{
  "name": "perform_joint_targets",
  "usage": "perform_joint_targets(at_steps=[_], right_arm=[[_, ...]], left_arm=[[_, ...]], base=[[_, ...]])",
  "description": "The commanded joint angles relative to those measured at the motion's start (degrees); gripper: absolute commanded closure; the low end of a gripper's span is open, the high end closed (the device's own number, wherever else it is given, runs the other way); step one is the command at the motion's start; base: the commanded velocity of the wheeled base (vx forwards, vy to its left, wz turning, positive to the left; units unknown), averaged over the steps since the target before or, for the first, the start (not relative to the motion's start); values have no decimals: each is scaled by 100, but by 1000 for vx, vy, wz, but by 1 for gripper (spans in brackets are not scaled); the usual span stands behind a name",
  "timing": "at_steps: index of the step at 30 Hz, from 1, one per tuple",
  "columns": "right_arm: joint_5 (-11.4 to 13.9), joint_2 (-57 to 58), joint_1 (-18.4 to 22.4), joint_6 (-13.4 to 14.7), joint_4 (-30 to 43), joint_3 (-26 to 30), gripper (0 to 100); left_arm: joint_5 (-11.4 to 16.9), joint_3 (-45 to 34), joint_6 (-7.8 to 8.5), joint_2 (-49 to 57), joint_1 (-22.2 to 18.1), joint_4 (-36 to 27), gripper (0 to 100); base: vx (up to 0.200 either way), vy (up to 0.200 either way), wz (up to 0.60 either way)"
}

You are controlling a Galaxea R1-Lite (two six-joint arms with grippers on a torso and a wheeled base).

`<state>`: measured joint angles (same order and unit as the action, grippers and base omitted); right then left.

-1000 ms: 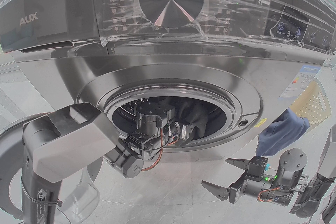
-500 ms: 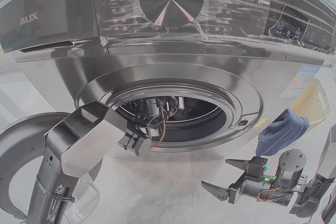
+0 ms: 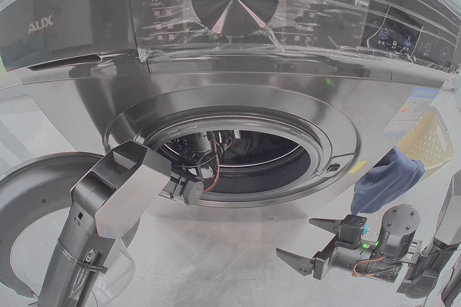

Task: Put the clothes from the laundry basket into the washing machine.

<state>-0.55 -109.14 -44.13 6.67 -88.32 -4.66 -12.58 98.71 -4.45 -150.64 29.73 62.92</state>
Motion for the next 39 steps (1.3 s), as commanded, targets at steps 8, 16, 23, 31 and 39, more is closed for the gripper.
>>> perform_joint_targets(at_steps=[8, 16, 23, 31, 39], right_arm=[[2, -11, -8, -8, -1, 0, 0], [2, -2, 10, -8, -10, 0, 0], [2, -2, 10, -8, -10, 0, 0], [2, 25, 18, -8, -1, 0, 0], [2, 16, 18, -8, -1, -9, 0]], left_arm=[[608, -3024, -47, 1520, 586, 1, 0], [845, -4131, 67, 1951, 815, 151, 0], [1117, -4509, 102, 2460, 920, 98, 0], [1188, -4483, 111, 2504, 885, 124, 0], [1188, -3947, 93, 2082, 832, 212, 0]], base=[[0, 0, 0], [0, 0, 0], [0, 0, 0], [0, 0, 0], [0, 0, 0]])
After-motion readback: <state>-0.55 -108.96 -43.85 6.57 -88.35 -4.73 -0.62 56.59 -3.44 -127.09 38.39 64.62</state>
